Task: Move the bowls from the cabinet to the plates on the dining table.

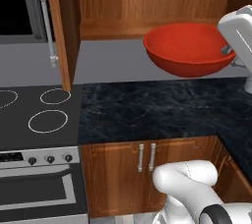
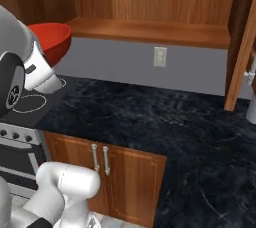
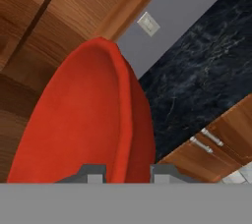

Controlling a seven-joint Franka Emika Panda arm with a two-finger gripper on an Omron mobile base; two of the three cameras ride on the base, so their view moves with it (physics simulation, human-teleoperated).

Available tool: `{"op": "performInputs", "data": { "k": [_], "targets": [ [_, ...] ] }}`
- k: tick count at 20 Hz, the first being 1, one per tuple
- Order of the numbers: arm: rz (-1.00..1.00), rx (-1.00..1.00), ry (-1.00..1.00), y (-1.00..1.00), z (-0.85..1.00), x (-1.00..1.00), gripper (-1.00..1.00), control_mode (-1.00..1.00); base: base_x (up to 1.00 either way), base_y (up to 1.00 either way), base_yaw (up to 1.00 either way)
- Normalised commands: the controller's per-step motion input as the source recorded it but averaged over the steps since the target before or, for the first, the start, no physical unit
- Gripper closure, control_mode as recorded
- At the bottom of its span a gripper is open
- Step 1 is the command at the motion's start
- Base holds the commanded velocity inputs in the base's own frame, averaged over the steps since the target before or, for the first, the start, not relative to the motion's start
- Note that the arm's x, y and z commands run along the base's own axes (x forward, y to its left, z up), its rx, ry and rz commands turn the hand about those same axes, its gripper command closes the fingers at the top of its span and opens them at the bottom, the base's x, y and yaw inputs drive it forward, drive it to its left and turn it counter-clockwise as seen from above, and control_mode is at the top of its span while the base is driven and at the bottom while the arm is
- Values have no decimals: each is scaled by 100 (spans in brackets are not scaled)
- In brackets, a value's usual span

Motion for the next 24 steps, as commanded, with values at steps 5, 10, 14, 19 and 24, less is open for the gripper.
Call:
{"op": "performInputs", "data": {
  "k": [5, 10, 14, 19, 24],
  "targets": [
    [0, 0, 0, 0, 0, 0, 100, 100, -62, 30, 0],
    [0, 0, 0, 0, 0, 0, 100, 100, -62, 34, 0],
    [0, 0, 0, 0, 0, 0, 100, 100, -60, 41, 0],
    [0, 0, 0, 0, 0, 0, 100, 100, -28, 46, 9],
    [0, 0, 0, 0, 0, 0, 100, 100, -4, 19, 22]
  ]
}}
